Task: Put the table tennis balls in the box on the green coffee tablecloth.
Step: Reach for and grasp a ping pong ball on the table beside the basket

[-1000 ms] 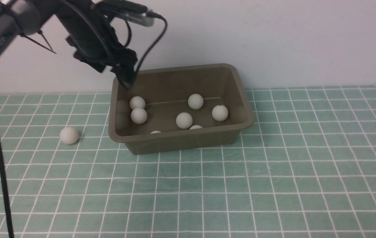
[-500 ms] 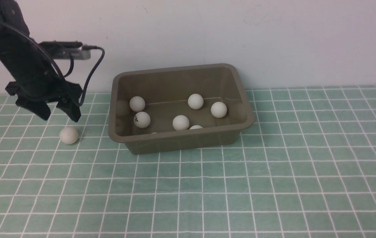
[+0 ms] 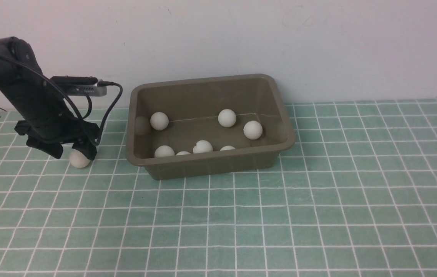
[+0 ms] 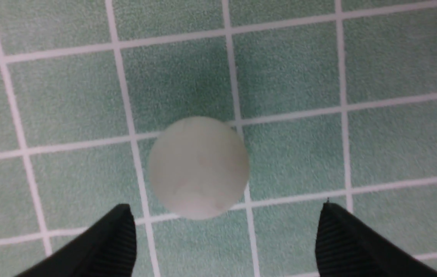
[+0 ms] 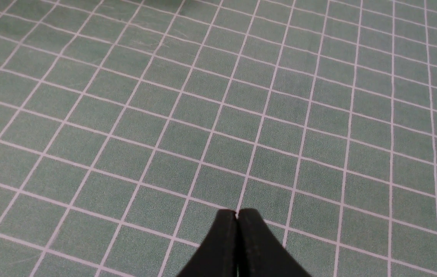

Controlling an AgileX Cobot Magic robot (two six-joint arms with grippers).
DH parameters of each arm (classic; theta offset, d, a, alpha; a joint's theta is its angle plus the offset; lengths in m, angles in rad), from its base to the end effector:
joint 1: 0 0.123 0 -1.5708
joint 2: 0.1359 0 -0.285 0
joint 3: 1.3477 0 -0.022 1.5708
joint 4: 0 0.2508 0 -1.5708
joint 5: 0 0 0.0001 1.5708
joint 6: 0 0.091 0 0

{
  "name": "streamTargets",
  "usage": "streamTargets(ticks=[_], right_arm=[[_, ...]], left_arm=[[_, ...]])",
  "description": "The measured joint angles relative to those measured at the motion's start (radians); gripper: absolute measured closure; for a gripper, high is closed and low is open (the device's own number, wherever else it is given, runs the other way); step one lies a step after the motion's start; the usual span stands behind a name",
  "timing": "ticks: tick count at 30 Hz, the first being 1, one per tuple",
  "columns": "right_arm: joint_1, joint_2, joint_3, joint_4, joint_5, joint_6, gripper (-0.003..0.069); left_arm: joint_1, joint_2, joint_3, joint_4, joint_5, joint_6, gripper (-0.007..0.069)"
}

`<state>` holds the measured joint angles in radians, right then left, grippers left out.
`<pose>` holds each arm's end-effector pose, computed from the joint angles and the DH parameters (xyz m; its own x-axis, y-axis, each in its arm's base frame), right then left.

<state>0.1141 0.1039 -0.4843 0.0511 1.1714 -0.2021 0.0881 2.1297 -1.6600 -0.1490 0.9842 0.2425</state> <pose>0.0059 0.0050 0.2645 -0.6049 -0.2515 -0.7556 -0.2633 0.9586 -0.1083 0.4413 0.0277 0.1804 -0.9718 0.0725 -0.2243 0.0939 0.9918 -0.0864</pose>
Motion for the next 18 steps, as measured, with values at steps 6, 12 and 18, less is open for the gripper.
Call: streamTargets(ticks=[6, 12, 18], right_arm=[[0.000, 0.000, 0.000, 0.000, 0.000, 0.000, 0.0675], [0.000, 0.000, 0.000, 0.000, 0.000, 0.000, 0.0675], [0.000, 0.000, 0.000, 0.000, 0.000, 0.000, 0.0675]], left_arm=[[0.000, 0.047, 0.001, 0.000, -0.036, 0.006, 0.0062], [0.000, 0.075, 0.001, -0.001, -0.103, 0.011, 0.0062], [0.000, 0.088, 0.001, -0.001, -0.121, 0.007, 0.0145]])
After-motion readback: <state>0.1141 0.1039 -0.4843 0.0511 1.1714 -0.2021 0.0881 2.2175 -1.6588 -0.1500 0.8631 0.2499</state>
